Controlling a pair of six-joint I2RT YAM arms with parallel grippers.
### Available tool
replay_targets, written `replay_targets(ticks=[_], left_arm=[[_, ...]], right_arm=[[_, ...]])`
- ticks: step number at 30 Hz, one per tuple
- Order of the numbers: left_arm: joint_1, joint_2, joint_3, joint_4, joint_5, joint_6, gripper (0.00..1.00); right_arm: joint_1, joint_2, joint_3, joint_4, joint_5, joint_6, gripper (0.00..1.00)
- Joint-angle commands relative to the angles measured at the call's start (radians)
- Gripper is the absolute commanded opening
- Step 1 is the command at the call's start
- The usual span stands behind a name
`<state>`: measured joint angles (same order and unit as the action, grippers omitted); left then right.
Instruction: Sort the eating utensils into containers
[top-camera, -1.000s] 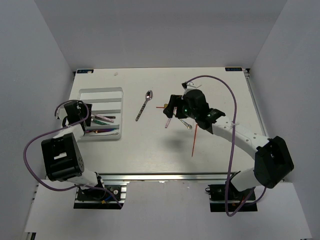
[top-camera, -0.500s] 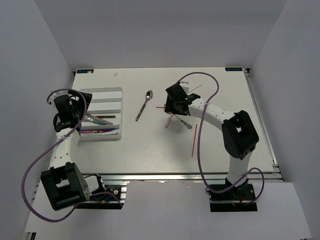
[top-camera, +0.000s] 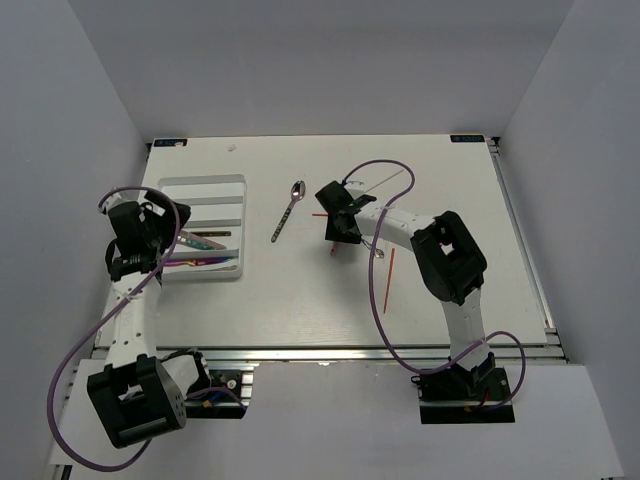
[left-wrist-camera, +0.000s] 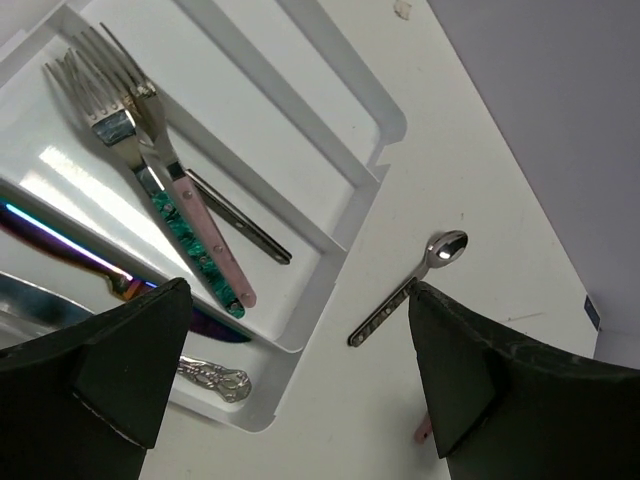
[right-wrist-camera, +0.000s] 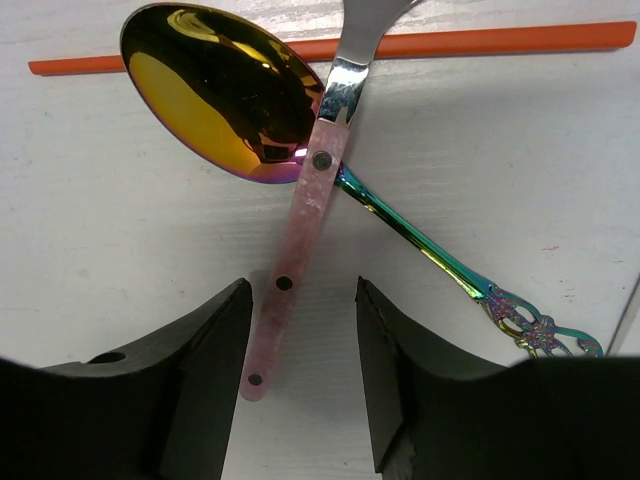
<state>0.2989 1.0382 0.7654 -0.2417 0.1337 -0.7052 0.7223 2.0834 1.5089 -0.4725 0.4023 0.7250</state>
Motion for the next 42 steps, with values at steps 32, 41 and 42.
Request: replay_targets(ticks=[32, 41, 42], left_arm=[[0.003, -0.075, 0.189, -0.168, -0.186, 0.015, 0.98], [0.003, -0.069, 0.146, -0.131, -0.088, 0.024, 0.98], [0.002, -0.066, 0.137, -0.125, -0.074, 0.030, 0.98]], right_arm=[[0.003, -0.040, -0.021, 0.071, 0.061, -0.027, 0.54], [0.002, 0.012, -0.015, 0.070, 0.058, 0.019, 0.24], [0.002, -0.009, -0.022, 0.087, 0.056, 0.022, 0.19]])
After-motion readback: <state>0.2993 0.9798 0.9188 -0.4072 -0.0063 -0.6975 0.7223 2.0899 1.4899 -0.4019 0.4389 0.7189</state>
